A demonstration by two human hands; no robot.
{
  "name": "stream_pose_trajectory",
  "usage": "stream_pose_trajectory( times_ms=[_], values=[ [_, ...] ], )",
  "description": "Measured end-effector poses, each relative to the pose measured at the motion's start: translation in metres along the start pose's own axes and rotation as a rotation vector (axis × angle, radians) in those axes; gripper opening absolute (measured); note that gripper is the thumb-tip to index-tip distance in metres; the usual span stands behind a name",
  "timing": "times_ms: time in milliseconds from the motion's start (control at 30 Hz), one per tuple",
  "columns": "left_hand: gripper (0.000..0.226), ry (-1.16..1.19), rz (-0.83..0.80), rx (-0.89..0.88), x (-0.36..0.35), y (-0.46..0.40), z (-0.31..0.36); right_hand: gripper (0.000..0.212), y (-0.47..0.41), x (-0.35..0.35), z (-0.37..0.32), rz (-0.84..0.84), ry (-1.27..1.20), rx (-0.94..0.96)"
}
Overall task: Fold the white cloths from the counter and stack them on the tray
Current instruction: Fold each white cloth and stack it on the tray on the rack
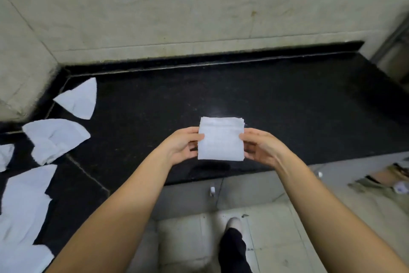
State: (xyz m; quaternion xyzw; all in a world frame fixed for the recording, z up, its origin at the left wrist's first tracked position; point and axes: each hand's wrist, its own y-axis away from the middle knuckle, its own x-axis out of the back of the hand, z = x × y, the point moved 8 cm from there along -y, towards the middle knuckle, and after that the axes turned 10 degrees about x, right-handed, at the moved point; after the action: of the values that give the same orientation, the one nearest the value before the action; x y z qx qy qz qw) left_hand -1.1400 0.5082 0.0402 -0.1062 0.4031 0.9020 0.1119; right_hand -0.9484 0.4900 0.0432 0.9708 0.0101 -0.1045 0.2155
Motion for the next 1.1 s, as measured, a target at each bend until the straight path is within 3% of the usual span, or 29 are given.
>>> stream_pose_trajectory(
  times_ms=[267,500,833,1100],
  values=[
    [0.020,-0.289,-0.302,0.103,-0.174,-0.013,-0.036,0.016,0.118,0.149,0.004,0.376,-0.110,0.090],
    [0.021,-0.503,-0.465,0.146,-0.347,-0.028,-0.085,0.016,0.209,0.292,0.010,0.622,-0.265,0.156],
    [0.023,-0.525,-0.566,0.140,-0.587,-0.057,-0.139,0.015,0.289,0.509,-0.026,0.745,-0.262,0.192],
    [0.023,-0.488,-0.511,0.090,-0.706,-0.117,-0.112,0.014,0.254,0.637,-0.083,0.723,-0.226,0.225]
  ],
)
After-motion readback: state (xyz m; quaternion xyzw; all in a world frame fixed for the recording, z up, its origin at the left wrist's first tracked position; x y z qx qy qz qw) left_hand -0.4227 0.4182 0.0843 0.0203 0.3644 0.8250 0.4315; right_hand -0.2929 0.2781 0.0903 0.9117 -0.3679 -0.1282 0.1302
